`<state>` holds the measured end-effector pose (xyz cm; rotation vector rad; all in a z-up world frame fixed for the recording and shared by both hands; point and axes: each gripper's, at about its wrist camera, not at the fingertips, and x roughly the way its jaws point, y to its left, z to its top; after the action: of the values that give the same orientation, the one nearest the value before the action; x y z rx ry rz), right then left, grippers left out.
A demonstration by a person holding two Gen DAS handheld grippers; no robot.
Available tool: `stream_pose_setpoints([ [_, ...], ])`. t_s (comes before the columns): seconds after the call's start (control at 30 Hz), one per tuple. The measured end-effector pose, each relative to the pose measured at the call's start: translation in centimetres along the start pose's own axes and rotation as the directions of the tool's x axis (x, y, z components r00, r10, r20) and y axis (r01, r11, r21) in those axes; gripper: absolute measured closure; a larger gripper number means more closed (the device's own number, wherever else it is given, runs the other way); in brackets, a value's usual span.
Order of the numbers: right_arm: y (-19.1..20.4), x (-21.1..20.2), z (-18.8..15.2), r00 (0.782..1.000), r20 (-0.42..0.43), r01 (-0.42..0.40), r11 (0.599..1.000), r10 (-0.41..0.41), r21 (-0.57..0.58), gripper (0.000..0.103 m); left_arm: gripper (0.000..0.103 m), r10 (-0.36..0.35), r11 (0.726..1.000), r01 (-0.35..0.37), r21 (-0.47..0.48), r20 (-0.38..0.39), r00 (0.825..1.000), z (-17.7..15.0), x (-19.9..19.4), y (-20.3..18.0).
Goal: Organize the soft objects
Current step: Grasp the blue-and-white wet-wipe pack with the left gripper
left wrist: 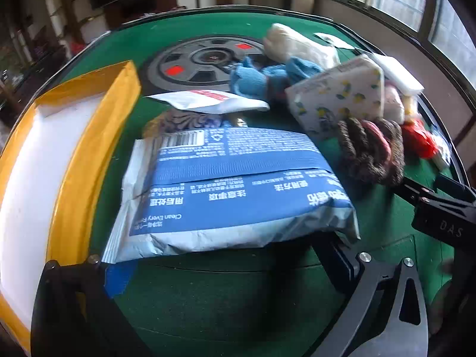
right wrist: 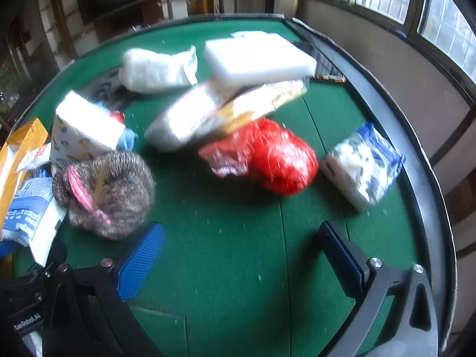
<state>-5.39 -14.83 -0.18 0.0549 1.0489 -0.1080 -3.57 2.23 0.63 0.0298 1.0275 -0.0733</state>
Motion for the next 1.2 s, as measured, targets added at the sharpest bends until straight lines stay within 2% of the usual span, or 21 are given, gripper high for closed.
stream_pose_setpoints([
  [0.03,0.2,-0.1,-0.1,1.0,-0.013,0.0,1.0,0.0,-0.009,0.001,0.003,-0.02,1.0,0.02,0.002,0.007,1.0,0.0,-0.2,0.2],
  [0.07,0.5,-0.1,0.0,0.999,-0.032,-0.011,0.999,0.01,-0.034,0.001,0.011,-0.05,0.999,0.05,-0.014,0.028,0.998,-0.2,-0.6,0.6],
  [0.17,0.6,-0.2,0.1,0.995,-0.103,-0.017,0.999,0.013,-0.039,0.001,0.013,-0.131,0.989,0.138,-0.055,0.113,0.985,-0.6,-3.5,1.8],
  [0.2,0.7,-0.8,-0.1,0.996,-0.094,-0.005,0.999,0.002,-0.039,0.002,0.013,-0.144,0.986,0.155,-0.054,0.167,0.975,-0.8,-5.3,2.4],
  [0.27,1.2,-3.5,-0.4,0.999,0.002,0.038,0.998,-0.038,-0.058,0.002,0.012,-0.138,0.986,0.157,-0.054,0.268,0.954,-1.0,-8.6,3.7],
  [0.3,1.4,-5.3,-0.4,0.997,0.061,0.045,0.997,-0.041,-0.064,0.002,0.011,-0.142,0.983,0.171,-0.062,0.324,0.935,-1.2,-10.4,4.8],
  [0.37,1.8,-10.1,-0.4,0.974,0.224,0.045,0.998,-0.033,-0.05,0.002,0.0,-0.178,0.97,0.233,-0.067,0.457,0.871,-1.7,-13.7,7.1],
  [0.4,2.1,-13.2,-0.6,0.939,0.344,0.031,0.998,-0.014,-0.045,0.001,0.0,-0.2,0.96,0.273,-0.063,0.526,0.826,-2.3,-14.7,8.2],
  [0.43,2.4,-16.1,-1.1,0.883,0.47,0.014,0.999,0.011,-0.049,0.001,0.0,-0.26,0.939,0.342,-0.043,0.564,0.784,-3.0,-14.9,9.2],
  [0.47,2.8,-17.6,-1.4,0.838,0.545,-0.01,0.998,0.041,-0.059,0.001,0.0,-0.31,0.927,0.375,-0.031,0.503,0.807,-2.5,-13.8,9.6],
  [0.5,3.2,-18.3,-1.7,0.814,0.577,-0.035,0.997,0.071,-0.073,0.001,0.0,-0.328,0.928,0.372,-0.032,0.408,0.852,-2.1,-12.5,9.4],
  [0.53,4.0,-18.0,-1.1,0.829,0.553,-0.04,0.995,0.084,-0.091,0.001,0.0,-0.341,0.929,0.367,-0.037,0.291,0.894,-1.9,-10.7,9.1],
  [0.57,4.8,-17.1,-0.5,0.854,0.513,-0.037,0.994,0.085,-0.103,0.001,0.001,-0.352,0.925,0.376,-0.046,0.262,0.899,-2.0,-9.8,9.0],
  [0.63,5.8,-14.8,-0.2,0.872,0.48,-0.054,0.993,0.098,-0.106,0.001,0.001,-0.31,0.94,0.337,-0.059,0.272,0.911,-2.4,-9.2,9.0],
  [0.7,5.6,-11.8,-0.5,0.896,0.431,-0.08,0.994,0.106,-0.079,0.001,0.001,-0.292,0.949,0.313,-0.036,0.265,0.919,-2.0,-9.0,8.5],
  [0.77,4.6,-9.0,-0.9,0.911,0.402,-0.091,0.995,0.094,-0.026,0.001,0.001,-0.27,0.96,0.281,-0.006,0.254,0.929,-1.7,-8.6,7.8],
  [0.87,2.0,-6.7,-2.1,0.916,0.388,-0.135,0.989,0.101,0.06,0.001,0.001,-0.235,0.971,0.216,0.105,0.236,0.943,-0.1,-8.0,5.8],
  [0.93,0.5,-6.2,-2.6,0.932,0.347,-0.154,0.982,0.107,0.112,0.001,0.001,-0.235,0.966,0.205,0.157,0.211,0.949,0.8,-6.9,4.9],
  [1.03,-0.6,-7.0,-2.9,0.917,0.381,-0.182,0.974,0.12,0.132,0.001,0.001,-0.221,0.966,0.198,0.164,0.136,0.966,2.8,-3.6,3.6],
  [1.13,-1.0,-7.0,-3.1,0.916,0.374,-0.207,0.971,0.147,0.124,0.001,0.002,-0.21,0.966,0.193,0.175,0.087,0.974,4.2,-0.9,2.3],
  [1.2,-1.3,-6.7,-3.0,0.917,0.365,-0.223,0.966,0.162,0.132,0.001,0.002,-0.298,0.934,0.298,0.195,-0.029,0.954,3.5,0.3,1.4],
])
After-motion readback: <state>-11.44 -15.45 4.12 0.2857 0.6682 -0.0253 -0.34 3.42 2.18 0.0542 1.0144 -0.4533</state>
